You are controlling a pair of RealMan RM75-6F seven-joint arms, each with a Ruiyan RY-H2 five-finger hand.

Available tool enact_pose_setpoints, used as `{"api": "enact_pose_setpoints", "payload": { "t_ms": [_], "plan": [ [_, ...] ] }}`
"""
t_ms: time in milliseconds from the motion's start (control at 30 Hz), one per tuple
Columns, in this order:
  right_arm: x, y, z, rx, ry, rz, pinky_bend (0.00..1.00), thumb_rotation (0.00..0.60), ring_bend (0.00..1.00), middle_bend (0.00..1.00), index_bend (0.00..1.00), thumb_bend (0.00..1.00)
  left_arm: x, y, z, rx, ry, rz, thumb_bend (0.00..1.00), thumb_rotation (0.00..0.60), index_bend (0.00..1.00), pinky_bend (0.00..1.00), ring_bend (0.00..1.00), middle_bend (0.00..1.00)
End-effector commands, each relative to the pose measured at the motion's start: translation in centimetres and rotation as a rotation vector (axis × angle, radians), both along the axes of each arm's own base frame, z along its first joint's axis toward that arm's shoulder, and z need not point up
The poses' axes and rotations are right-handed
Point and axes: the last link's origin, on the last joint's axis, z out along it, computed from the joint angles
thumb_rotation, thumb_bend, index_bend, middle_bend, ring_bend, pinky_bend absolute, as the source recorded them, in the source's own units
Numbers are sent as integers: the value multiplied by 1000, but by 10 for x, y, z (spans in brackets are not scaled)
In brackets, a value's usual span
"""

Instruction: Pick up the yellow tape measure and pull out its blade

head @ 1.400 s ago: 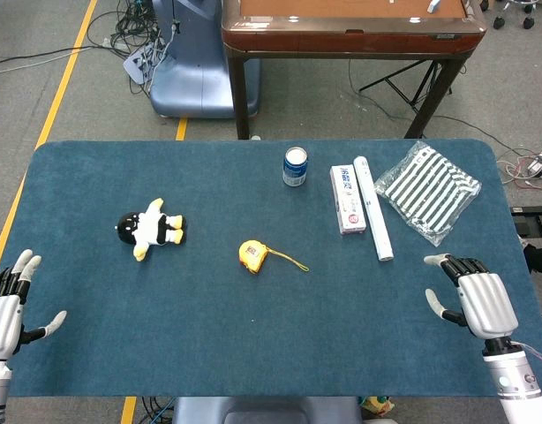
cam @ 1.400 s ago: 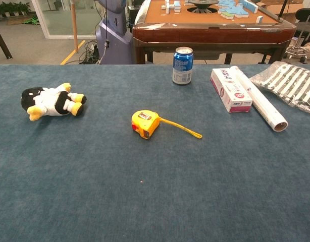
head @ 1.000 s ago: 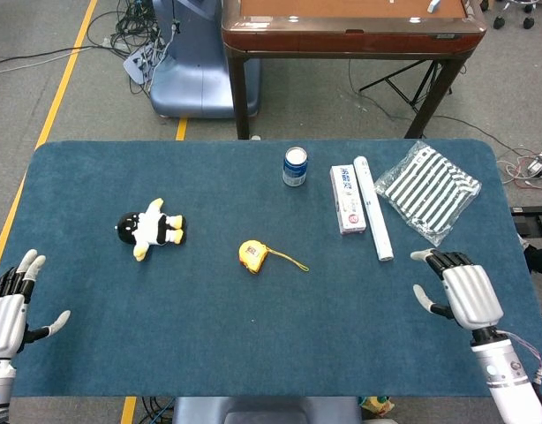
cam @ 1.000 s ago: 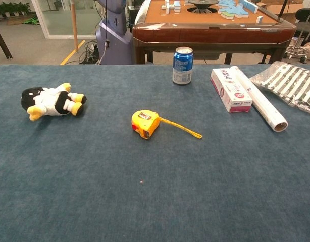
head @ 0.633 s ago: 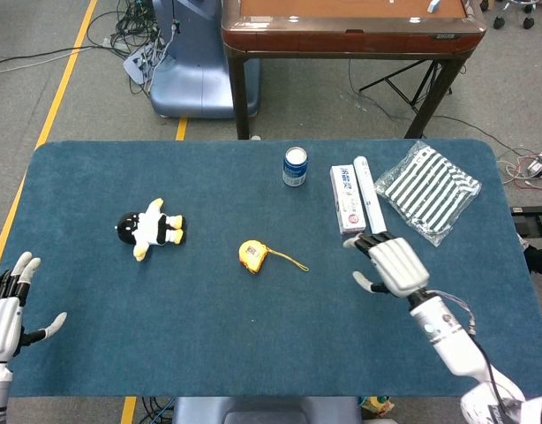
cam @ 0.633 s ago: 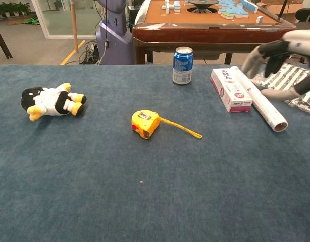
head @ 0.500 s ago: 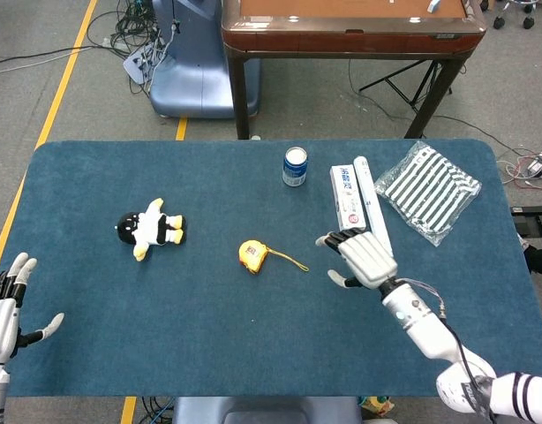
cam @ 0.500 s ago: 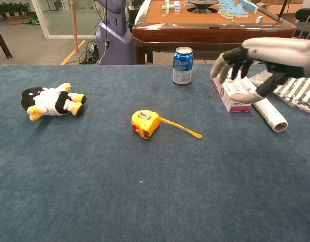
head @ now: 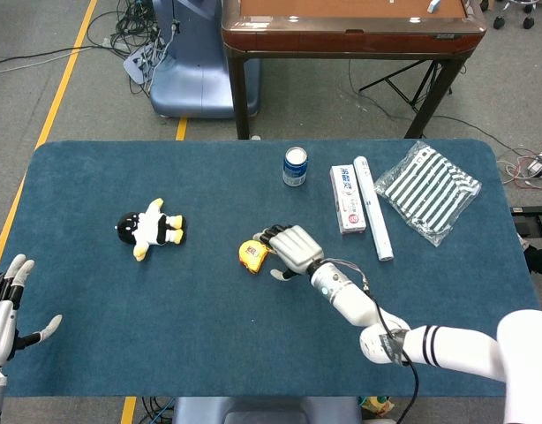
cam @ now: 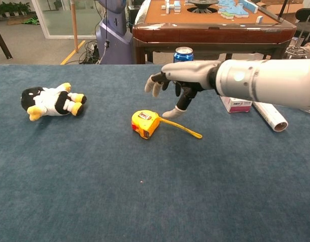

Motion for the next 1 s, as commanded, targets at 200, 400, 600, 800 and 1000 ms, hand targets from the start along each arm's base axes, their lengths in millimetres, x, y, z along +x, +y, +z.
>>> {"api": "enact_pose_setpoints", "payload": {
  "t_ms": [200, 400, 600, 800, 1000],
  "plan": [
    [21, -15, -30, 19, 40, -1, 296, 600, 170, 234, 183, 362, -1, -3, 2, 2, -4, 1, 189, 600, 0, 0, 0, 0],
    [27, -21, -44, 31, 56, -8, 296, 600, 170, 234, 182, 362, -2, -3, 2, 3, -6, 0, 189, 600, 0, 0, 0, 0],
    [30, -28, -55, 40, 67, -20, 292, 600, 169, 234, 182, 364, -2, -2, 2, -4, -9, -1, 188, 600, 0, 0, 0, 0],
    [28, -28, -64, 78, 81, -40, 291, 600, 170, 234, 182, 366, -2, -3, 3, -6, -16, -4, 188, 600, 0, 0, 0, 0],
    [16, -21, -60, 98, 113, -29, 291, 600, 169, 234, 178, 367, -4, -4, 1, -13, -18, -2, 188, 600, 0, 0, 0, 0]
  ]
}}
